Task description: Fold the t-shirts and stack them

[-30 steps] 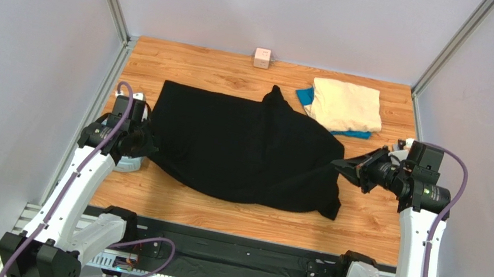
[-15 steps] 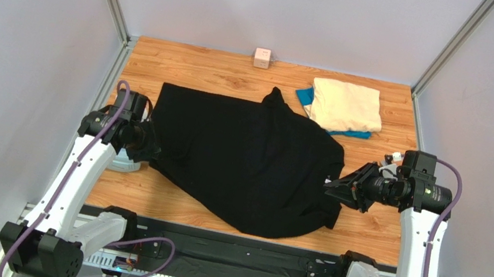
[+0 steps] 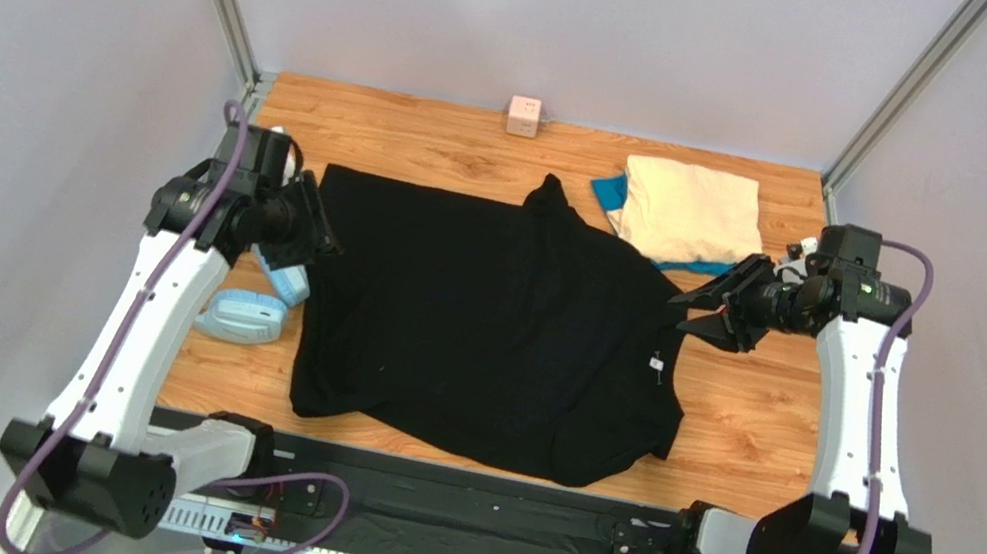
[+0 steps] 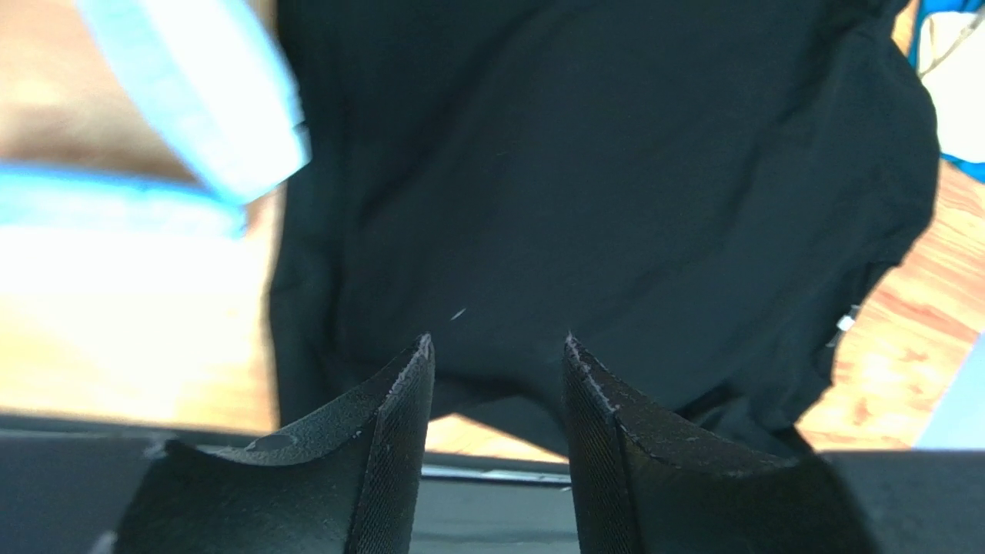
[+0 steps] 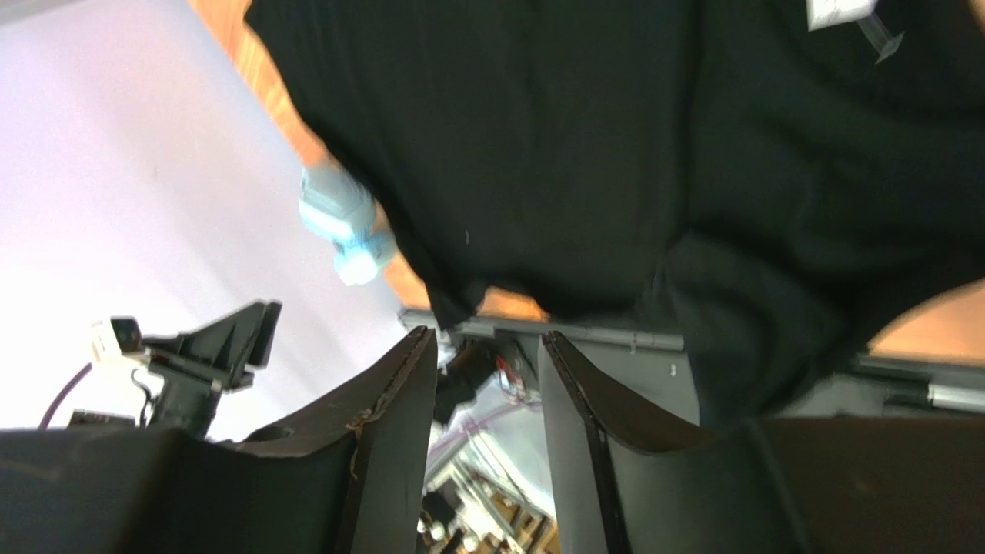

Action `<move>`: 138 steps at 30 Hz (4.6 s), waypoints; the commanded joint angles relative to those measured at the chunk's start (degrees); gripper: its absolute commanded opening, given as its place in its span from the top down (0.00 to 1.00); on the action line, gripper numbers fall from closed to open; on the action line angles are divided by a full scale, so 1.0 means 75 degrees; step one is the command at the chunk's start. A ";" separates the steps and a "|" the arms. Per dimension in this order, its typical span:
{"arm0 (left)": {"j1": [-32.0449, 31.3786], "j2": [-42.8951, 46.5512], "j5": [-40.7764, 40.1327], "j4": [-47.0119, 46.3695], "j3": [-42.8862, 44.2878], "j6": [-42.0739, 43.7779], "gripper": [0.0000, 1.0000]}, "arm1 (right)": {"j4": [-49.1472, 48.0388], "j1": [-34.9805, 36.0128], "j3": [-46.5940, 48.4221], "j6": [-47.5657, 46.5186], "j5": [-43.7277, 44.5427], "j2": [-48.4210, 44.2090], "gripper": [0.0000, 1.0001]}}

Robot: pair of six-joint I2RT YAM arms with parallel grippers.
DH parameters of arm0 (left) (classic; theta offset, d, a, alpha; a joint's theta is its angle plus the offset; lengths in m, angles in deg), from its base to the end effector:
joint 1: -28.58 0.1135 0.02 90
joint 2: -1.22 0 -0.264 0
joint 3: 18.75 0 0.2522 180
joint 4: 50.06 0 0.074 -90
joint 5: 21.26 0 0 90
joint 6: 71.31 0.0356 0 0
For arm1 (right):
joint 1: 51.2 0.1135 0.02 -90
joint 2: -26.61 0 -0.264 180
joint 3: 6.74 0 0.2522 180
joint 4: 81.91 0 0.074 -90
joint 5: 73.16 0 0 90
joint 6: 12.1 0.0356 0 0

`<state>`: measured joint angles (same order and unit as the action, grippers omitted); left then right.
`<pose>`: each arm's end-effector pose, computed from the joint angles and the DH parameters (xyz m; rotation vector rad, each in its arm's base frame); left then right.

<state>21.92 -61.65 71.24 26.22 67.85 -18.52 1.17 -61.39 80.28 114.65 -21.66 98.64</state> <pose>0.1956 -0.0244 0.3630 -0.6475 2.4417 -0.3710 0.2206 -0.0171 0.3353 0.9212 2.5866 1.0529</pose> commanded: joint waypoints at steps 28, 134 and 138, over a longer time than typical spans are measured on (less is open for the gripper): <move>-0.1023 -0.4824 0.2702 -0.1082 0.1679 0.1012 0.50 | -0.2962 0.0199 0.1741 0.0257 0.1969 0.6063 0.37; -0.1070 -0.5000 0.2619 -0.0801 0.1328 0.1411 0.52 | -0.0253 0.3996 0.4456 -0.2264 0.1759 0.5335 0.58; -0.1070 -0.4871 0.2584 -0.0789 0.1257 0.1411 0.52 | -0.0266 0.3996 0.6004 -0.2053 0.1314 0.6601 0.52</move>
<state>14.03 -100.62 90.72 19.79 78.01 -8.82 1.59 -31.25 116.38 96.80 -9.31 139.60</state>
